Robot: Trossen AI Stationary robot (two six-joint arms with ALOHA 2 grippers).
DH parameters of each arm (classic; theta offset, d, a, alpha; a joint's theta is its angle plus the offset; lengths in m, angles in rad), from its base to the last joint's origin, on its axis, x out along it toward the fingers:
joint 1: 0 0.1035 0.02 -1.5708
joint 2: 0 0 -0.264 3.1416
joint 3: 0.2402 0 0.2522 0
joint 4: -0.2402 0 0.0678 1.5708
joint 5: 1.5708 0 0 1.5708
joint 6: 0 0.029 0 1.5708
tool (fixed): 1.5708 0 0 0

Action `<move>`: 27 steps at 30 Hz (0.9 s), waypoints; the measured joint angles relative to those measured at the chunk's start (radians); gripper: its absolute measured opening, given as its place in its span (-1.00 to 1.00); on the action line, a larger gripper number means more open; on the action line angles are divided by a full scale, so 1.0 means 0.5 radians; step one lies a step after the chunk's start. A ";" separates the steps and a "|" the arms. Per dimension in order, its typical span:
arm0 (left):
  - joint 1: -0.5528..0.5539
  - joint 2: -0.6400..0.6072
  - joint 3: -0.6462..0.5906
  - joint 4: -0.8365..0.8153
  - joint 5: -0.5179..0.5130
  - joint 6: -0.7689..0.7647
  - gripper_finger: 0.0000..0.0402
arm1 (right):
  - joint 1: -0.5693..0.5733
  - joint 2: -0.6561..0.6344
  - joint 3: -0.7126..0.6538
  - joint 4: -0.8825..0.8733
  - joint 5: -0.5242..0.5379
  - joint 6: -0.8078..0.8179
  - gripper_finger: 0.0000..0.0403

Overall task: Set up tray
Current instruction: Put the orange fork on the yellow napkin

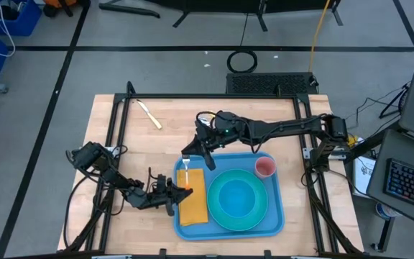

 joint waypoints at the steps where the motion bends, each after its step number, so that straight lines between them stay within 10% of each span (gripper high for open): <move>1: -0.001 0.000 0.000 0.000 0.010 0.000 -0.96 | -0.006 0.000 0.000 -0.002 -0.018 0.003 -0.98; 14: -0.010 -0.001 0.000 -0.002 0.044 0.046 -0.90 | -0.025 0.000 0.000 -0.075 -0.094 0.174 -0.99; 27: -0.133 -0.001 -0.001 -0.004 0.012 0.159 -0.36 | -0.025 0.000 -0.003 -0.154 -0.104 0.198 -1.00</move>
